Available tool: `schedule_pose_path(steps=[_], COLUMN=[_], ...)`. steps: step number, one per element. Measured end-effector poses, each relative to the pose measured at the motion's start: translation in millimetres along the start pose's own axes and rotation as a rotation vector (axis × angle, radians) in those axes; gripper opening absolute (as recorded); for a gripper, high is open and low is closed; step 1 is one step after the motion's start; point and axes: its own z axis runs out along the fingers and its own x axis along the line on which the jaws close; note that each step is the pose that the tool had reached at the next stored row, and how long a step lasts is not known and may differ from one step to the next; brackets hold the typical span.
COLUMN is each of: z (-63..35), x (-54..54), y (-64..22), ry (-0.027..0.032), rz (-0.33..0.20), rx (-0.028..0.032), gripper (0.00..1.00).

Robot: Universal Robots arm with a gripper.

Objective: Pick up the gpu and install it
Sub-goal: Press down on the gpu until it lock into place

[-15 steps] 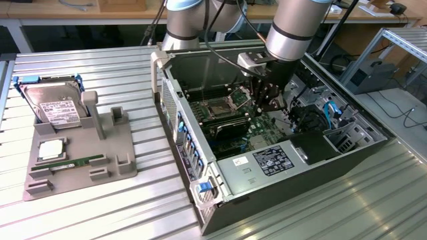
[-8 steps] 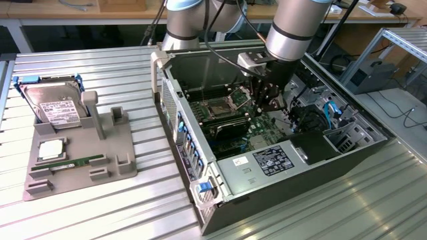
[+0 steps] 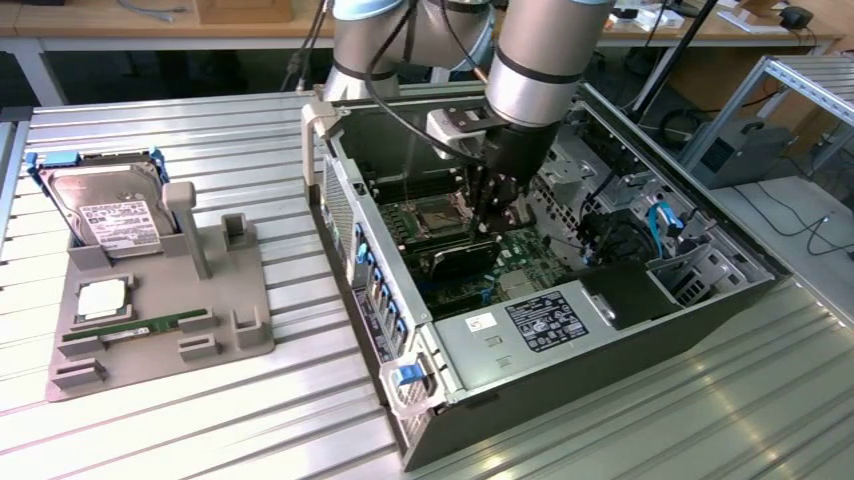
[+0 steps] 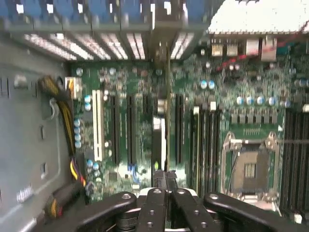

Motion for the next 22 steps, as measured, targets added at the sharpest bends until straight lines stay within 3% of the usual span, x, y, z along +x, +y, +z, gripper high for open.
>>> schedule_pose_path(steps=[1, 3, 9, 22], z=[0.9, 4.0, 12.6, 16.4], x=[-0.1, -0.1, -0.1, -0.1], y=[15.8, 30.8, 45.4, 50.2], ry=[-0.0001, 0.0000, 0.0001, 0.0002], rz=[0.000, 0.000, 0.000, 0.000], rx=[0.0004, 0.0005, 0.0004, 0.0003], gripper=[0.11, 0.11, 0.11, 0.11])
